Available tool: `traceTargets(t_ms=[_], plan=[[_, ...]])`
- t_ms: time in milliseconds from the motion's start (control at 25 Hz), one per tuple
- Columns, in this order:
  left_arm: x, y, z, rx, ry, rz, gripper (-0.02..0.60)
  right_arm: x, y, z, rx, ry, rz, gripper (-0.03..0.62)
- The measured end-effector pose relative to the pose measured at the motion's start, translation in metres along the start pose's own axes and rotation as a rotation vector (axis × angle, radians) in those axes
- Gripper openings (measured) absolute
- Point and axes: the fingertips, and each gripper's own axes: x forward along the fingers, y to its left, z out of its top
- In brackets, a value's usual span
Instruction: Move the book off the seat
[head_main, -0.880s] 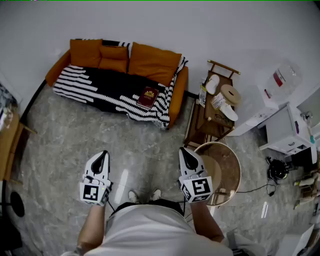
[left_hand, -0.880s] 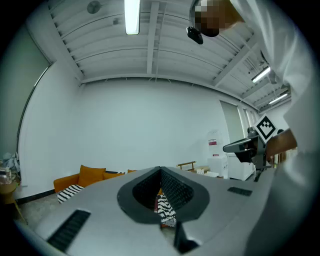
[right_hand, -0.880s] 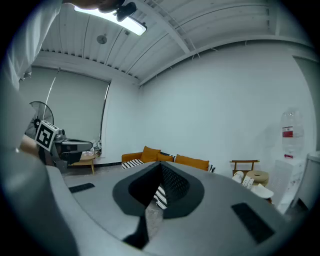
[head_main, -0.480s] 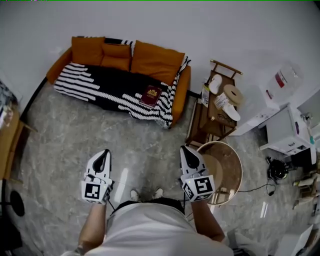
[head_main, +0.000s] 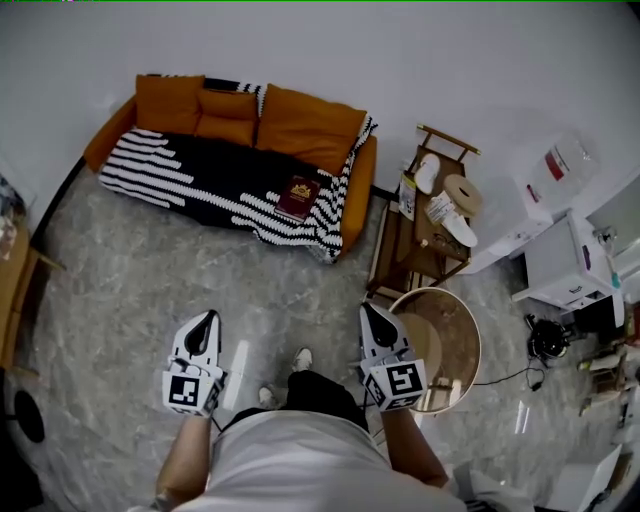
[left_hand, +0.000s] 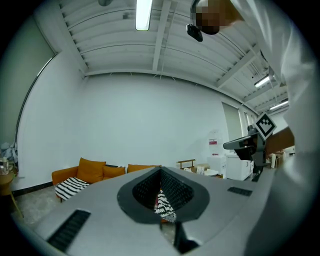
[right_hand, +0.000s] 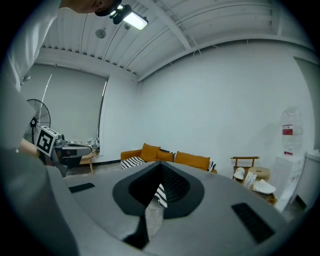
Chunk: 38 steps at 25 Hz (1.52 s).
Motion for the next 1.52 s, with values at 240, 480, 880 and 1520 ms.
traceTargets(t_ms=[240, 480, 880, 1520], plan=[[0.047, 0.013, -0.015, -0.009, 0.033, -0.008, 0.018, 0.046, -0.032, -0.01, 0.016, 0.013, -0.014, 0.021], [0.138, 0.033, -0.016, 0.012, 0.063, 0.007, 0.018, 0.133, -0.088, -0.017, 0.052, 0.017, 0.016, 0.021], [0.312, 0.051, 0.02, 0.021, 0.079, 0.029, 0.018, 0.284, -0.203, -0.003, 0.105, -0.003, 0.093, 0.021], [0.404, 0.08, 0.02, 0.008, 0.114, 0.036, 0.018, 0.373, -0.241, -0.001, 0.146, 0.018, 0.134, 0.021]])
